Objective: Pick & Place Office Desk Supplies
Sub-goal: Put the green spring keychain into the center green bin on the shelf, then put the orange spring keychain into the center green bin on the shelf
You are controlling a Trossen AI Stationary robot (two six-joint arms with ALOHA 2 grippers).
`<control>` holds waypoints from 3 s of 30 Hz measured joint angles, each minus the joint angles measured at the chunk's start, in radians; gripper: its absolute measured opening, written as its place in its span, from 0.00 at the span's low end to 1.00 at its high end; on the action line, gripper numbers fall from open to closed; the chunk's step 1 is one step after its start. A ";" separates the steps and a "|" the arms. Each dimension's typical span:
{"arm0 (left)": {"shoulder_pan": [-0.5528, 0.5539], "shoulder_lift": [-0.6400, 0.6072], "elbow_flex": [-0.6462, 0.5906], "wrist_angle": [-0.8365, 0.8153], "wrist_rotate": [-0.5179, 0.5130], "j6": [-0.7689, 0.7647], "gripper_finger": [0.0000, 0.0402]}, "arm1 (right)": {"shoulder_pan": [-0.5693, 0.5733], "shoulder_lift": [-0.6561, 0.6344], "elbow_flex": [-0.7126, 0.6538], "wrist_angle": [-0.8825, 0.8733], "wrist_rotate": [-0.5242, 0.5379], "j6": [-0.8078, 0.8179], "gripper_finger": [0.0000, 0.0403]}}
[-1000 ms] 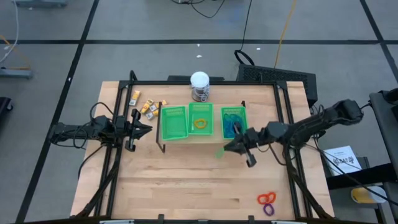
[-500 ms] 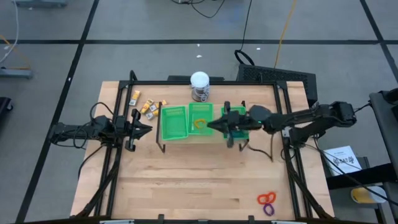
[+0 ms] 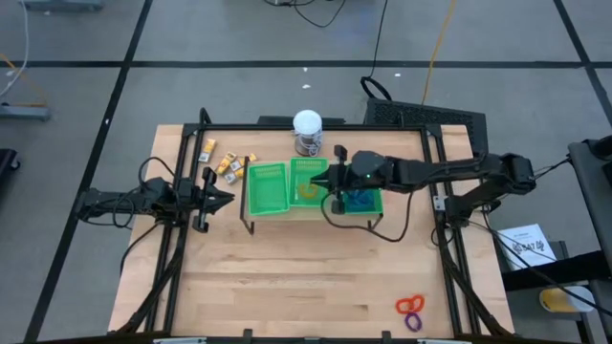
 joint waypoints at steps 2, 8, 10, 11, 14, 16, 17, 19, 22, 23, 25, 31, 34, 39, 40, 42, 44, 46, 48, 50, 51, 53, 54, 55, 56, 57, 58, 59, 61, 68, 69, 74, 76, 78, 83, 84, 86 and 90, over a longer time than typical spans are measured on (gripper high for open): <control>0.000 0.000 0.000 0.000 0.000 0.000 0.11 | 0.006 0.000 0.025 -0.059 0.000 -0.008 0.10; 0.000 0.000 0.000 -0.001 0.000 0.000 0.11 | 0.040 0.000 0.045 -0.112 0.000 -0.045 0.30; 0.000 0.000 0.000 0.000 0.000 0.000 0.11 | 0.049 0.000 0.045 -0.125 0.004 -0.047 0.37; 0.000 0.000 0.000 -0.001 0.000 0.000 0.11 | 0.052 0.000 0.045 -0.127 0.006 -0.047 0.39; 0.000 0.000 0.000 0.000 0.000 0.000 0.11 | 0.054 0.000 0.045 -0.146 0.032 -0.048 0.45; 0.000 0.000 0.000 0.000 0.000 0.000 0.11 | 0.055 0.000 0.045 -0.173 0.062 -0.048 0.47; 0.000 0.000 0.000 0.000 0.000 0.000 0.11 | 0.056 0.000 0.045 -0.184 0.076 -0.048 0.47; 0.000 0.000 0.000 0.000 0.000 0.000 0.11 | 0.057 0.000 0.045 -0.208 0.082 -0.049 0.47; 0.000 0.000 0.000 0.000 0.000 0.000 0.11 | 0.059 0.000 0.045 -0.241 0.082 -0.048 0.47; 0.000 0.000 0.000 0.000 0.000 0.000 0.11 | 0.061 0.000 0.045 -0.247 0.083 -0.048 0.46; 0.000 0.000 0.000 0.000 0.000 0.000 0.11 | 0.066 -0.001 0.045 -0.257 0.087 -0.048 0.46; 0.000 0.000 0.000 0.000 0.000 0.000 0.11 | 0.086 -0.014 0.045 -0.290 0.138 -0.056 0.44; 0.000 0.000 0.000 0.000 0.000 0.000 0.11 | 0.086 -0.021 0.044 -0.297 0.136 -0.055 0.44; 0.000 0.000 0.000 0.000 0.000 0.000 0.11 | 0.094 -0.035 0.044 -0.302 0.137 -0.066 0.44; 0.000 0.000 0.000 0.000 0.000 0.000 0.11 | 0.097 -0.043 0.044 -0.312 0.137 -0.069 0.43; 0.000 0.000 0.000 0.000 0.000 0.000 0.11 | 0.099 -0.050 0.045 -0.304 0.137 -0.070 0.43; 0.000 0.000 0.000 0.000 0.000 0.000 0.11 | 0.103 -0.062 0.045 -0.318 0.137 -0.070 0.43; 0.000 0.000 0.000 0.000 0.000 0.000 0.11 | 0.110 -0.077 0.042 -0.334 0.137 -0.070 0.43; 0.000 0.000 0.000 0.000 0.000 0.000 0.11 | 0.125 -0.101 0.044 -0.328 0.137 -0.071 0.43; 0.000 0.000 0.000 0.000 0.000 0.000 0.11 | 0.154 -0.142 0.043 -0.362 0.137 -0.068 0.43; 0.000 0.000 0.000 0.000 0.000 0.000 0.11 | 0.172 -0.164 0.043 -0.364 0.137 -0.059 0.43; 0.000 0.000 0.000 0.000 0.000 0.000 0.11 | 0.223 -0.216 0.044 -0.404 0.137 -0.029 0.43; 0.000 0.000 0.000 0.000 0.000 0.000 0.11 | 0.253 -0.243 0.044 -0.434 0.137 -0.004 0.42; 0.000 0.000 0.000 -0.001 0.000 0.000 0.11 | 0.286 -0.266 0.044 -0.453 0.137 0.029 0.42; 0.000 0.000 0.000 0.000 0.000 0.000 0.11 | 0.322 -0.289 0.044 -0.473 0.135 0.062 0.42; 0.000 0.000 0.000 0.000 0.000 0.000 0.11 | 0.361 -0.311 0.044 -0.502 0.131 0.094 0.42; 0.000 0.000 0.000 0.000 0.000 0.000 0.11 | 0.402 -0.327 0.044 -0.526 0.131 0.130 0.42; 0.000 0.000 0.000 0.000 0.000 0.000 0.11 | 0.445 -0.340 0.044 -0.539 0.130 0.170 0.42; 0.000 0.000 0.000 0.000 0.000 0.000 0.11 | 0.536 -0.354 0.044 -0.560 0.129 0.259 0.42; 0.000 0.000 0.000 0.000 0.000 0.000 0.11 | 0.812 -0.330 0.039 -0.563 0.079 0.667 0.42; 0.000 0.000 0.000 0.000 0.000 0.000 0.11 | 0.846 -0.323 0.031 -0.562 0.090 0.723 0.41; 0.000 0.000 0.000 0.000 0.000 0.000 0.11 | 0.987 -0.277 -0.036 -0.579 0.174 1.001 0.38; 0.000 0.000 0.000 0.000 0.000 0.000 0.11 | 1.013 -0.261 -0.073 -0.580 0.180 1.106 0.37; 0.000 0.000 0.000 0.000 0.000 0.000 0.11 | 1.033 -0.248 -0.122 -0.580 0.183 1.201 0.36; 0.000 0.000 0.000 0.000 0.000 0.000 0.11 | 1.057 -0.237 -0.275 -0.556 0.108 1.425 0.34; 0.000 0.000 0.000 0.000 0.000 0.000 0.11 | 1.061 -0.236 -0.311 -0.530 0.077 1.453 0.34; 0.000 0.000 0.000 0.000 0.000 0.000 0.11 | 1.067 -0.236 -0.381 -0.479 0.021 1.503 0.35; 0.000 0.000 0.000 0.000 0.000 0.000 0.11 | 1.078 -0.236 -0.498 -0.374 -0.073 1.573 0.35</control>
